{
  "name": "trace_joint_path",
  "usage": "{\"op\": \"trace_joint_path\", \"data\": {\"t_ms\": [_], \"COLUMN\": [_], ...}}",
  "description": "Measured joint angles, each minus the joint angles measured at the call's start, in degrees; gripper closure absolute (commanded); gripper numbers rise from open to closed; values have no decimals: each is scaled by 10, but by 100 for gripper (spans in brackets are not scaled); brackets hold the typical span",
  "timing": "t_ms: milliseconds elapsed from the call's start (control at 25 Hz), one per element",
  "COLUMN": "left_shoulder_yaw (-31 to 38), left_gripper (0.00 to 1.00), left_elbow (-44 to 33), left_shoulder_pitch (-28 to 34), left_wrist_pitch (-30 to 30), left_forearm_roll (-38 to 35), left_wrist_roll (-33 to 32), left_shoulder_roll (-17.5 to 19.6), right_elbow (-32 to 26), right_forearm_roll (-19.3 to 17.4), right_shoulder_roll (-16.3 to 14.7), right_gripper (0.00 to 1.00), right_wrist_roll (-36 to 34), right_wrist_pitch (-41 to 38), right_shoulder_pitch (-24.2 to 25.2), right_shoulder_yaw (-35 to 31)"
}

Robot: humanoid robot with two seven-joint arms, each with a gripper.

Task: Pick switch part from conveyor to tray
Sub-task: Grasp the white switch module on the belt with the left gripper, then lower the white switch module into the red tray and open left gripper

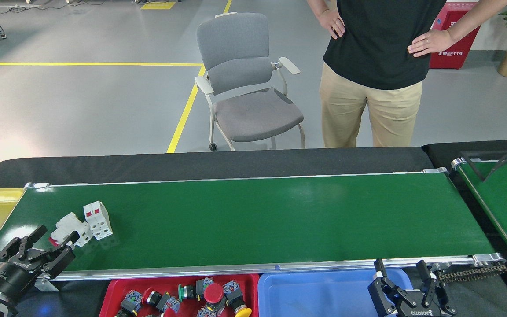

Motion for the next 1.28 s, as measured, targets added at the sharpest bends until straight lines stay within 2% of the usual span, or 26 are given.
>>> {"op": "trace_joint_path", "data": {"t_ms": [80,120,360,401,521,601,681,841,1162,1242,1282], "left_shoulder_yaw": [-26,-34,-42,-42,-42,-42,-41,-20,-12,-13,-15], "left_gripper": [4,9,75,78,85,85,85,86,85,85,85], "left_elbow": [29,38,46,46,47,39,-4,-169,-478,-549,-576], "left_shoulder_pitch": [-13,-16,-16,-16,-16,-12,7,111,321,359,367], "left_wrist_pitch": [13,18,25,25,27,25,-2,-29,-36,-36,-36], "left_forearm_roll": [-2,-2,-3,-3,-3,-2,0,23,49,49,49], "left_wrist_roll": [25,33,46,47,48,48,49,49,39,22,6], "left_shoulder_roll": [4,4,4,4,3,3,1,1,-12,-30,-52], "right_elbow": [1,1,1,1,1,1,1,1,0,0,-1], "right_forearm_roll": [0,0,1,2,3,3,3,3,3,5,10], "right_shoulder_roll": [0,0,0,0,0,0,0,0,0,1,4], "right_gripper": [1,1,1,1,1,1,1,1,1,1,1], "right_wrist_roll": [0,0,0,0,0,0,0,0,0,0,0], "right_wrist_pitch": [0,0,0,0,0,0,0,0,-1,-2,6], "right_shoulder_pitch": [-1,-1,-1,-1,-1,-1,-1,-1,-1,0,0], "right_shoulder_yaw": [3,3,3,3,4,4,4,4,4,4,4]}}
